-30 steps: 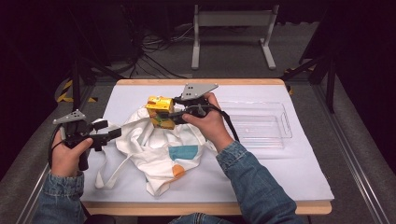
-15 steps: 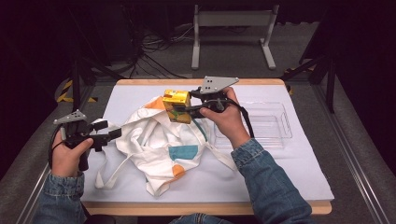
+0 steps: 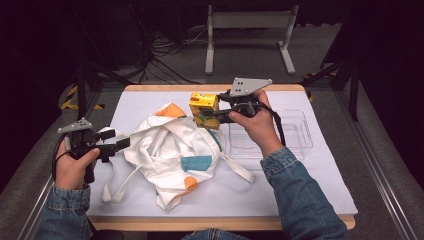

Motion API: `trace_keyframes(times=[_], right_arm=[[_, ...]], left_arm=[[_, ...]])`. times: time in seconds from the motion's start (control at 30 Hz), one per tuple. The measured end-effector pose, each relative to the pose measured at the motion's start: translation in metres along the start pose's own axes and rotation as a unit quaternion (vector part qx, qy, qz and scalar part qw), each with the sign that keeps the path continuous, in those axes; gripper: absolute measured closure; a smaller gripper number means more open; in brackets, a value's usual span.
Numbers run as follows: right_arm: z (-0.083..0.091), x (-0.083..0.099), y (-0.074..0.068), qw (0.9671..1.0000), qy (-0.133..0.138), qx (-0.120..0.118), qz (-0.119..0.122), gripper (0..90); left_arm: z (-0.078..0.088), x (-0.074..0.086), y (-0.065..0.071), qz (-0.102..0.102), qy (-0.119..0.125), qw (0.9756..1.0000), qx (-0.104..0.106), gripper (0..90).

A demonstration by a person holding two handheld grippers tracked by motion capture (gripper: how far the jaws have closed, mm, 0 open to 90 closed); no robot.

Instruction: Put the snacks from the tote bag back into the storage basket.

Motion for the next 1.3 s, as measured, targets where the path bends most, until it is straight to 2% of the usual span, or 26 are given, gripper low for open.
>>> trace_keyframes(times=[0.33, 0.47, 0.63, 1.0, 1.3], right_arm=[[0.023, 0.003, 0.012, 1.0000, -0.003, 0.008, -0.005, 51.8], [0.029, 0.004, 0.015, 0.9999, -0.004, 0.011, -0.006, 51.8], [0.041, 0.008, 0.022, 0.9999, -0.007, 0.013, -0.009, 51.8], [0.064, 0.025, 0.036, 0.9997, -0.005, 0.012, -0.018, 51.8], [0.079, 0.036, 0.046, 0.9995, -0.017, 0.011, -0.024, 51.8]], left_arm=[[0.000, 0.000, 0.000, 0.001, 0.001, 1.0000, -0.001, 16.9], [0.001, -0.001, 0.000, 0.000, 0.012, 0.9999, -0.005, 17.2], [0.002, -0.001, 0.000, 0.002, 0.013, 0.9999, -0.005, 17.3], [0.001, -0.001, 0.001, 0.002, 0.013, 0.9999, -0.006, 17.3], [0.001, 0.000, 0.000, 0.002, 0.011, 0.9999, -0.008, 17.2]])
Point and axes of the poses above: each handheld gripper's, and its own axes: z roughly backward along the jaws, x roughly out of its underside, y roughly to its right, the point moved 2 cm from there along -z, roughly forward along the jaws, and after that the axes turned 6 degrees about x, right-handed, at the moved point
